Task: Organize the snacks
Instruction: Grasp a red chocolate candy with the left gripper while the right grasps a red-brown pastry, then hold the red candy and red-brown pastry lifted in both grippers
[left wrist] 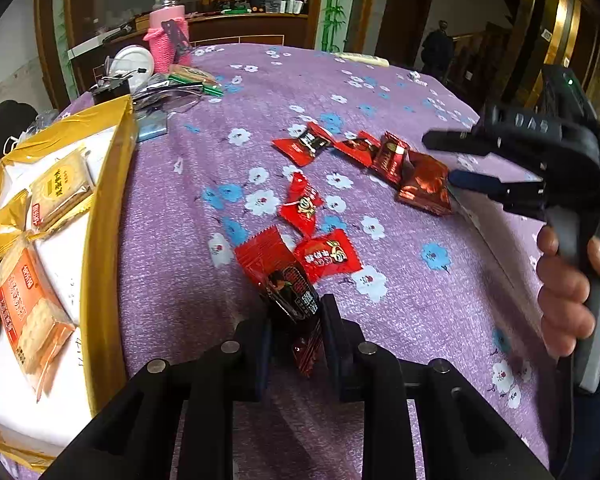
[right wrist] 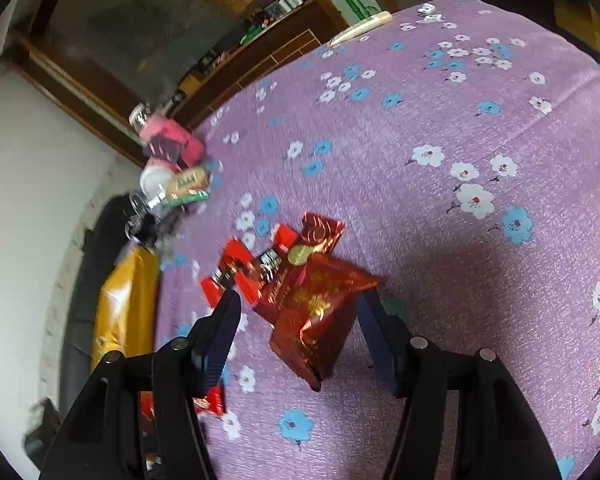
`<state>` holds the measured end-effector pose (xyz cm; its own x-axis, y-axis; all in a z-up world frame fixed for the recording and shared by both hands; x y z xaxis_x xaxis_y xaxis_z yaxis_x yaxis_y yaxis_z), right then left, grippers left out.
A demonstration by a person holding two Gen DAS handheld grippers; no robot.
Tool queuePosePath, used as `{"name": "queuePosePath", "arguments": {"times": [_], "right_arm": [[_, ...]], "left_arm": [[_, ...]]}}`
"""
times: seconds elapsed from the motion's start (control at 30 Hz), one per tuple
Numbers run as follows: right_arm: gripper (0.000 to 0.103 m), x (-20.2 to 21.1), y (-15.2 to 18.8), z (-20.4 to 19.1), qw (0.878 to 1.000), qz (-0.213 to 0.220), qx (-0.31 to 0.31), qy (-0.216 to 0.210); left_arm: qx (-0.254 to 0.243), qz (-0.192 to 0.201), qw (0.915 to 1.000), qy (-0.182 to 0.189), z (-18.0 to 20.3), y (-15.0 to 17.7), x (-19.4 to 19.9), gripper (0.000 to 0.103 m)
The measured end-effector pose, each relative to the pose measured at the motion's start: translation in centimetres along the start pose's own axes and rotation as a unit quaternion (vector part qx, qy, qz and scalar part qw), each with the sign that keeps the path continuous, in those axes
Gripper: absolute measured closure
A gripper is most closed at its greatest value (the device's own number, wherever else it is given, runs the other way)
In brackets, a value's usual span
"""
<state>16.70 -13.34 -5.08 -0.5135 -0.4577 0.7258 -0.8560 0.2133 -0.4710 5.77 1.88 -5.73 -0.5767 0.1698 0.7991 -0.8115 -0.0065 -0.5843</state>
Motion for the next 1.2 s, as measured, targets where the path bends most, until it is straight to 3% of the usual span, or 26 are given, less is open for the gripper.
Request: {"name": "queuePosePath", "arguments": {"times": [0.17, 0.3, 0.33, 0.4, 0.53, 0.67, 0.83, 1.2], "right_arm": [[0.043, -0.9, 0.8, -1.2, 0.999, -0.006, 0.047, 0.019], [0.044, -2.1, 1.5, -1.4, 0.991, -0.003, 0.106, 0.083], [0.054, -2.0, 1.5, -1.3, 0.987, 0.002, 0.124, 0.106], [0.064, -1.9, 1.5, -0.8, 0.983, 0.005, 0.135, 0.127], [0.067, -1.2, 1.1, -0.1, 0.988, 0.006, 0.105, 0.112], [0.067, 0.4, 0.2, 0.0, 0.991, 0.034, 0.089, 0.097], [0.067, 1.1, -0.5, -1.2, 0.992, 0.056, 0.089, 0.073], [0.067, 0.1, -0.4, -1.8, 0.993, 0.043, 0.090, 0.068]], "left_arm": [[0.001, 0.025, 0.9997, 0.003, 0.2, -1.0, 1.4, 0.081], [-0.007, 0.037, 0.9993, 0.003, 1.0, -2.2, 2.0, 0.081], [-0.009, 0.040, 0.9992, 0.001, 1.2, -2.6, 2.1, 0.081], [-0.013, 0.042, 0.9990, 0.003, 1.7, -3.3, 2.1, 0.081], [-0.019, 0.053, 0.9984, 0.010, 2.9, -5.0, 1.9, 0.081], [-0.024, 0.072, 0.9971, 0.005, 3.6, -6.4, 1.1, 0.081], [-0.021, 0.074, 0.9970, 0.010, 3.4, -6.2, -0.4, 0.081], [-0.031, 0.070, 0.9970, 0.013, 2.8, -5.5, -0.9, 0.081]]}}
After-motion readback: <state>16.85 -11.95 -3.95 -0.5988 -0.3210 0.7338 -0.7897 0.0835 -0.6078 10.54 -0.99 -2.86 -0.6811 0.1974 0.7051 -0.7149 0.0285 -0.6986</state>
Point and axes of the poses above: each gripper's, at about its wrist camera, not at the fingertips, and x roughly against the way its jaws point, z to its right, y to its underside, the point moved 10 cm from there along -x, roughly the way its jaws point, and after that the axes turned 2 degrees about y, right-handed, at the moved point
